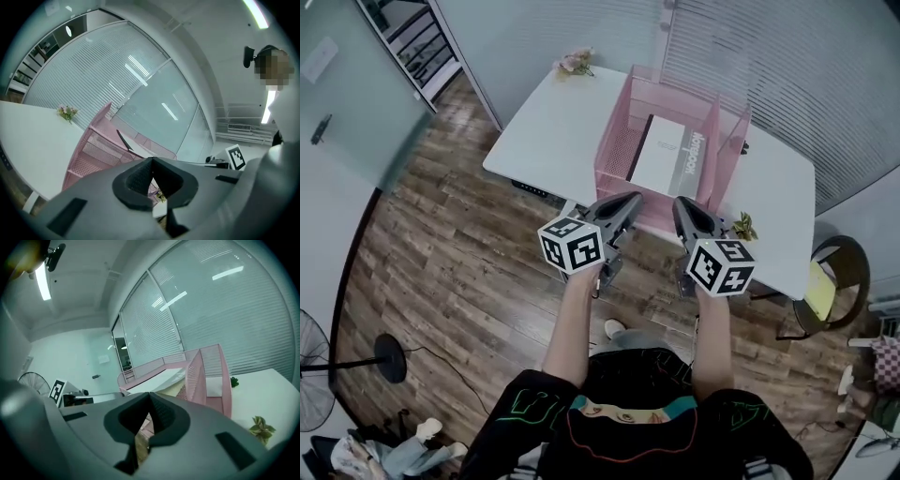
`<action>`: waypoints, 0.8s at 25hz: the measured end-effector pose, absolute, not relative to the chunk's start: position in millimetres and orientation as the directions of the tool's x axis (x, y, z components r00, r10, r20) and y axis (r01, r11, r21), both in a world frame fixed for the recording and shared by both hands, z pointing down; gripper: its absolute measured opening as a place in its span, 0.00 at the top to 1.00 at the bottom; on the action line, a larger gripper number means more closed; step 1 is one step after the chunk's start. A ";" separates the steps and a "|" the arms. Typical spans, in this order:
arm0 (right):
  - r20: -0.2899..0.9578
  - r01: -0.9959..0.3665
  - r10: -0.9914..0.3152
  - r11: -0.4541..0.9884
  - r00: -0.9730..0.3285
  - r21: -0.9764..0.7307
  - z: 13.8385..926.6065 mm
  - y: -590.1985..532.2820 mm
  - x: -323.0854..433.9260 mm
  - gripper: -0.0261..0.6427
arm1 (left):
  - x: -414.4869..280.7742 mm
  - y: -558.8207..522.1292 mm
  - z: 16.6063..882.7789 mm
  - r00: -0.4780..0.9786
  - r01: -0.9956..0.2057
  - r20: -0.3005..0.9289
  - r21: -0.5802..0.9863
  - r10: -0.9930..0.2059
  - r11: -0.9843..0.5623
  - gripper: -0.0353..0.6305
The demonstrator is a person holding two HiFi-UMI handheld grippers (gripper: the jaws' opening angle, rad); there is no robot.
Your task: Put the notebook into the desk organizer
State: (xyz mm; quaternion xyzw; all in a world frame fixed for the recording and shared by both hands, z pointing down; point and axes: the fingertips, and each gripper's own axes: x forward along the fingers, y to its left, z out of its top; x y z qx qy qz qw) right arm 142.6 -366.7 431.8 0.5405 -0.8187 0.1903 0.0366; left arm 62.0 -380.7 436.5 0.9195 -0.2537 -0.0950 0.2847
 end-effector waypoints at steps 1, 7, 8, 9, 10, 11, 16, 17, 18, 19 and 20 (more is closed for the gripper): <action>0.262 -0.902 -0.875 0.342 -0.408 -0.264 430.9 -366.6 141.2 0.96 | 57.1 -379.9 434.2 0.848 -0.421 -0.034 0.563 -0.529 -0.711 0.95; 0.218 -0.873 -0.847 0.453 -0.485 -0.182 405.3 -361.8 107.7 0.96 | 13.5 -378.6 409.4 0.780 -0.515 -0.073 0.489 -0.621 -0.704 0.95; 0.188 -0.858 -0.839 0.485 -0.511 -0.169 397.3 -362.6 98.2 0.96 | 3.7 -378.6 403.5 0.760 -0.540 -0.083 0.472 -0.645 -0.697 0.95; 0.154 -0.841 -0.828 0.518 -0.539 -0.155 389.2 -362.9 87.5 0.96 | -7.0 -378.4 397.5 0.736 -0.569 -0.093 0.453 -0.671 -0.686 0.95; 0.123 -0.823 -0.815 0.550 -0.565 -0.140 381.8 -362.9 76.2 0.96 | -18.4 -378.0 391.4 0.708 -0.600 -0.102 0.434 -0.698 -0.672 0.95; 0.100 -0.808 -0.803 0.577 -0.588 -0.122 375.6 -362.7 64.9 0.96 | -29.9 -377.5 385.8 0.679 -0.633 -0.109 0.413 -0.726 -0.655 0.95; 0.055 -0.756 -0.754 0.653 -0.655 -0.050 362.1 -368.0 7.6 0.96 | -97.9 -368.6 367.3 0.496 -0.818 -0.106 0.277 -0.862 -0.505 0.95; 0.056 -0.752 -0.751 0.659 -0.658 -0.019 360.9 -372.2 -6.3 0.96 | -115.2 -365.3 363.8 0.448 -0.851 -0.106 0.253 -0.888 -0.460 0.95; 0.057 -0.749 -0.749 0.662 -0.660 0.017 358.6 -376.2 -19.8 0.96 | -131.8 -361.6 359.6 0.402 -0.880 -0.105 0.231 -0.910 -0.415 0.95; 0.055 -0.745 -0.747 0.665 -0.663 0.044 354.6 -378.8 -32.2 0.96 | -146.7 -357.7 354.5 0.359 -0.904 -0.102 0.211 -0.928 -0.373 0.95; 0.049 -0.740 -0.742 0.670 -0.669 0.057 349.2 -380.0 -43.6 0.96 | -160.4 -353.5 349.1 0.321 -0.923 -0.097 0.190 -0.942 -0.334 0.95</action>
